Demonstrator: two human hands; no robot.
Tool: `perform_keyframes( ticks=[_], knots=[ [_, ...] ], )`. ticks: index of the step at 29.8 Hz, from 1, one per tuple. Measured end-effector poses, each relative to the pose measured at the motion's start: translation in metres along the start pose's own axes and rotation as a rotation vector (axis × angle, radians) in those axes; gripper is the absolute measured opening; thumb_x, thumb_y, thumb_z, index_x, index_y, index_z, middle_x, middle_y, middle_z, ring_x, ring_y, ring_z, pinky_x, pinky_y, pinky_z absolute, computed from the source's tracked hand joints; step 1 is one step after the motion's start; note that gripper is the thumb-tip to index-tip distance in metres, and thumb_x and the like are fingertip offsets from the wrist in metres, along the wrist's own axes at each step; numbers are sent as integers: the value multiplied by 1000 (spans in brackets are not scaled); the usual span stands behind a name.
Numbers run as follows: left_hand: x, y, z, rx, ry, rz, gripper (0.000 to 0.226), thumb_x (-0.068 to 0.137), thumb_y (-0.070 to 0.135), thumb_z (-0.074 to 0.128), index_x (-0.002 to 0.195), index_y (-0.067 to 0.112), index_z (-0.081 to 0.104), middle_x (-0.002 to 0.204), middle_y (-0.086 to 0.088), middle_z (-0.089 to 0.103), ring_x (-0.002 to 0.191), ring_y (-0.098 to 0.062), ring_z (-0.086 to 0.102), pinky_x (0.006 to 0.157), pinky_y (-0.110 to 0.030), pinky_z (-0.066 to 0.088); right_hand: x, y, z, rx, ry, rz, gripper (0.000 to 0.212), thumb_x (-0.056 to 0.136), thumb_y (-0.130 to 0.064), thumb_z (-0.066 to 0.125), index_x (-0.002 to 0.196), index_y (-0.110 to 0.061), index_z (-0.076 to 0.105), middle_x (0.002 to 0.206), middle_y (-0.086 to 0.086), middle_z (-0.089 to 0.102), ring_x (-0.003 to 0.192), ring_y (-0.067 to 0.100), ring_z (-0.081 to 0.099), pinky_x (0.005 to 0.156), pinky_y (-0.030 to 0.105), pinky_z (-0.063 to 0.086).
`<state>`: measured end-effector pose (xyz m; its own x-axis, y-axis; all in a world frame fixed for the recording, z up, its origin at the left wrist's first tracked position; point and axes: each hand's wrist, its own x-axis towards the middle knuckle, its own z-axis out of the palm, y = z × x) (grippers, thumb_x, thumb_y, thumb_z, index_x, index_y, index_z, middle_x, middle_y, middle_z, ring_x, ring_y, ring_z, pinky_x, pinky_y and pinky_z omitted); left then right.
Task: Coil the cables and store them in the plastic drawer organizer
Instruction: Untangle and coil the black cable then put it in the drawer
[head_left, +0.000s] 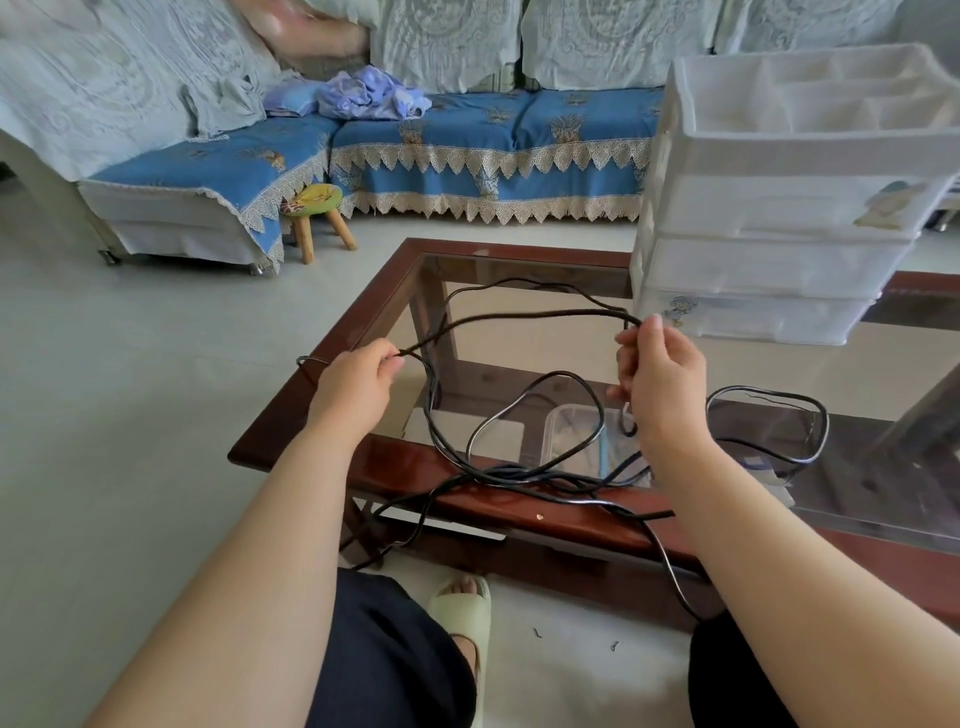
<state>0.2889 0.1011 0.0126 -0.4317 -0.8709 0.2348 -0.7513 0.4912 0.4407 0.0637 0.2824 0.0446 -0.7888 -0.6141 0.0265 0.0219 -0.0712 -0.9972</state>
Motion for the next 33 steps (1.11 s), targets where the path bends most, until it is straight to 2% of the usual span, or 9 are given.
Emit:
perform_keyframes(
  ticks=[2, 4, 9, 12, 16, 20, 24, 28, 33],
  knots=[
    [1, 3, -3, 135, 218, 129, 21, 98, 26, 48, 103, 14, 65, 83, -10, 67, 81, -33, 58, 68, -37, 40, 9, 5, -5, -443, -4, -86, 30, 101, -24, 37, 115, -13, 61, 103, 2, 66, 79, 13, 59, 74, 37, 50],
    [-2, 15, -9, 259, 378, 251, 21, 97, 23, 51, 100, 11, 68, 77, -8, 68, 74, -31, 57, 67, -35, 34, 12, 10, -9, -838, -1, -321, 37, 98, -14, 40, 133, -14, 50, 138, 6, 50, 122, 24, 46, 99, 40, 41],
    [-23, 47, -17, 278, 80, 319, 29, 100, 33, 42, 96, 21, 68, 74, -3, 68, 74, -29, 62, 65, -33, 42, -10, 22, 13, -1236, -97, -783, 74, 81, -3, 50, 149, -16, 23, 159, 9, 11, 147, 28, 3, 117, 51, 2],
    [-43, 85, -11, 303, -28, 465, 29, 97, 38, 42, 92, 25, 68, 76, -2, 68, 75, -27, 64, 59, -30, 38, -27, 34, 29, -1254, -302, -925, 74, 87, -17, 52, 151, -14, 14, 158, 8, 15, 147, 25, 4, 117, 51, 3],
    [-60, 113, -2, 240, -85, 543, 23, 93, 34, 46, 78, 21, 57, 67, 1, 62, 65, -23, 61, 52, -28, 29, -24, 38, 28, -1057, -548, -875, 51, 86, -20, 45, 136, -6, 43, 112, 10, 67, 111, 29, 59, 105, 38, 34],
    [-50, 106, -13, 96, -76, 393, 45, 89, 61, 46, 62, 25, 46, 54, 8, 48, 51, -8, 47, 44, -25, 24, -13, 18, 13, -837, -442, -756, 29, 86, -33, 46, 97, -12, 62, 81, 1, 67, 78, 28, 63, 73, 37, 44],
    [-37, 82, -22, -47, -301, 72, 46, 93, 58, 40, 68, 22, 54, 62, 4, 57, 59, -15, 56, 55, -30, 41, 3, 1, -8, -594, -304, -423, 19, 88, -39, 61, 96, -23, 54, 84, -15, 59, 82, 5, 56, 69, 24, 43],
    [-32, 68, -24, -535, -493, -124, 41, 97, 46, 45, 80, 12, 62, 74, 2, 71, 71, -15, 69, 80, -34, 55, 5, -4, -15, -492, -212, -412, 18, 94, -38, 52, 92, -20, 50, 75, -17, 51, 70, -4, 48, 68, 24, 38],
    [-33, 66, -22, -897, -655, -309, 29, 94, 40, 53, 84, 13, 51, 57, 6, 37, 48, -8, 37, 53, -22, 46, 6, -7, -14, -358, 102, -491, 18, 94, -37, 53, 88, -20, 50, 69, -16, 49, 63, -2, 44, 62, 23, 38]
  ],
)
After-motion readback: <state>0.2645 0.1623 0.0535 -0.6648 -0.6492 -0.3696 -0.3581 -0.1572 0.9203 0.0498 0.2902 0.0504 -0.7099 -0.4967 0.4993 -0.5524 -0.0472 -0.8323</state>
